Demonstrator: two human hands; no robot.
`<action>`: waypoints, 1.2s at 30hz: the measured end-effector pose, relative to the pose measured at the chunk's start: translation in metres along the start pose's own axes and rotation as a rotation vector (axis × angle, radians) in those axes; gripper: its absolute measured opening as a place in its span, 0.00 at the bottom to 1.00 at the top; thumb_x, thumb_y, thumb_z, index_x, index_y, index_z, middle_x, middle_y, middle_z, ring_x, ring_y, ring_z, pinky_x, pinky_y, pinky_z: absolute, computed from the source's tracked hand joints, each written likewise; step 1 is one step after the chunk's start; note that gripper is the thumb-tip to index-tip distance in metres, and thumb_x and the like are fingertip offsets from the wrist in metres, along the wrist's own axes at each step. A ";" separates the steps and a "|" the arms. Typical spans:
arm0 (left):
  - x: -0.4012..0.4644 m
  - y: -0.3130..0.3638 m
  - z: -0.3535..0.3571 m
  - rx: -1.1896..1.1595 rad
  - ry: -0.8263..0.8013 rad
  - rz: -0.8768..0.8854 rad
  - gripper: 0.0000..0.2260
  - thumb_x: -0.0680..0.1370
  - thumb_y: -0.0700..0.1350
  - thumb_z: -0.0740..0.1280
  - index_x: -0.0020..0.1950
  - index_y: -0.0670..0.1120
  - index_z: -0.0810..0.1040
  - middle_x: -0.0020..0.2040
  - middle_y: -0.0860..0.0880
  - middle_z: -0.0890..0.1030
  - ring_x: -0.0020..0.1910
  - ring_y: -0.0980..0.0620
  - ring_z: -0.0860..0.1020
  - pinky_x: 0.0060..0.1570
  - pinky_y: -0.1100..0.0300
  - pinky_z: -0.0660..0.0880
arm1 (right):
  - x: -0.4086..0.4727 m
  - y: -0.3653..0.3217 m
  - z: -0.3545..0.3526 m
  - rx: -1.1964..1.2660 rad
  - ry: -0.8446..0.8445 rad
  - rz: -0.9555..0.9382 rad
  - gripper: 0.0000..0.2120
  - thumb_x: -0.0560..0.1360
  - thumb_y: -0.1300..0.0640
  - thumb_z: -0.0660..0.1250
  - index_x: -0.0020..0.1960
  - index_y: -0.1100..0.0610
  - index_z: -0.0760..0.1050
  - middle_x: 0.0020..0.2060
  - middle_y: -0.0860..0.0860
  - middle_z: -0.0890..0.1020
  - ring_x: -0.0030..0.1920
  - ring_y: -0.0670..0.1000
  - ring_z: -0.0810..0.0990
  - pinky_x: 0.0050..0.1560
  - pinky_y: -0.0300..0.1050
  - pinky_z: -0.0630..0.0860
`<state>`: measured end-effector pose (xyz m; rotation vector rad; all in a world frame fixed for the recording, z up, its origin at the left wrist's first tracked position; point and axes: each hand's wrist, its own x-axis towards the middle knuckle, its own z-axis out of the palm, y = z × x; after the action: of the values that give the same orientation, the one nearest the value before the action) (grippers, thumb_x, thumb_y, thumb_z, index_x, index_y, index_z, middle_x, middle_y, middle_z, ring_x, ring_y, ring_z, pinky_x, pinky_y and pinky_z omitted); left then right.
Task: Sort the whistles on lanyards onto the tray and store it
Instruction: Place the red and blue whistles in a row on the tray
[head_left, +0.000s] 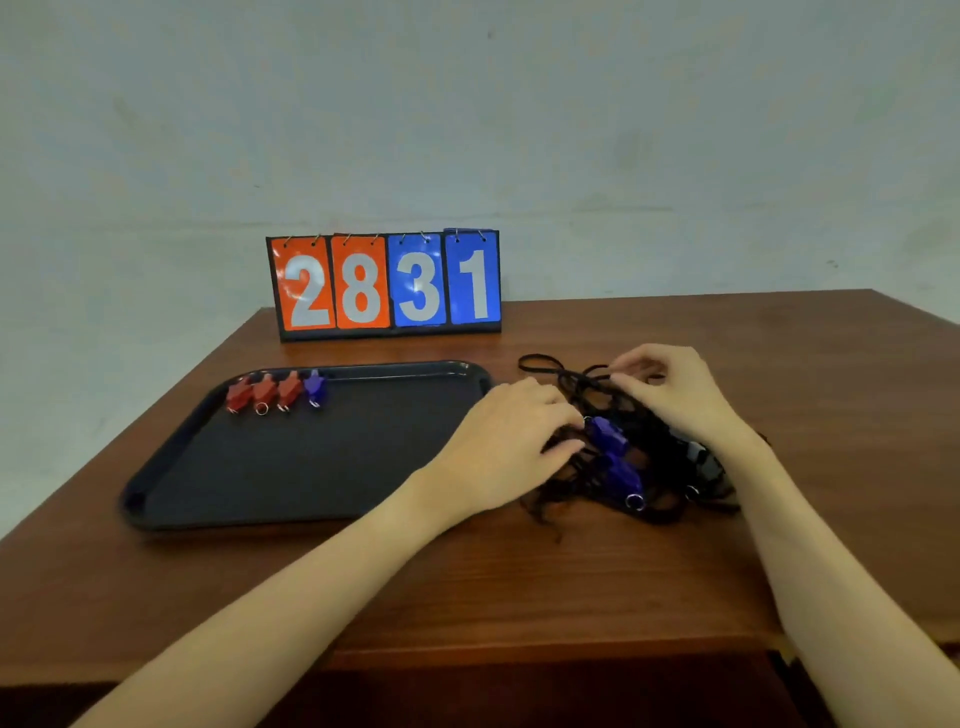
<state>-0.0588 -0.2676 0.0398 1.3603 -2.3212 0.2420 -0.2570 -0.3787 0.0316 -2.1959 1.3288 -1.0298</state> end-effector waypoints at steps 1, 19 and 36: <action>0.003 0.006 0.003 -0.004 0.006 -0.028 0.12 0.79 0.52 0.63 0.58 0.51 0.80 0.54 0.53 0.80 0.54 0.53 0.75 0.54 0.56 0.72 | -0.001 -0.002 -0.001 -0.005 -0.018 -0.008 0.00 0.72 0.56 0.72 0.43 0.52 0.81 0.39 0.44 0.82 0.42 0.44 0.80 0.43 0.36 0.74; 0.012 0.034 0.022 0.017 -0.045 -0.220 0.09 0.78 0.52 0.65 0.54 0.54 0.83 0.48 0.55 0.80 0.50 0.55 0.75 0.49 0.58 0.74 | -0.010 -0.001 0.002 -0.150 -0.339 0.128 0.11 0.69 0.52 0.75 0.46 0.60 0.84 0.37 0.51 0.84 0.36 0.45 0.80 0.37 0.38 0.77; 0.043 0.057 0.037 0.046 -0.167 -0.532 0.25 0.66 0.71 0.66 0.33 0.48 0.83 0.28 0.53 0.80 0.30 0.57 0.79 0.32 0.59 0.79 | -0.006 0.019 -0.020 0.832 0.175 0.502 0.10 0.71 0.60 0.72 0.51 0.63 0.81 0.43 0.55 0.86 0.42 0.50 0.86 0.37 0.38 0.78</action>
<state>-0.1362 -0.2867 0.0300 2.0214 -1.9886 0.0155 -0.2852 -0.3817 0.0305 -1.1192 1.1322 -1.2713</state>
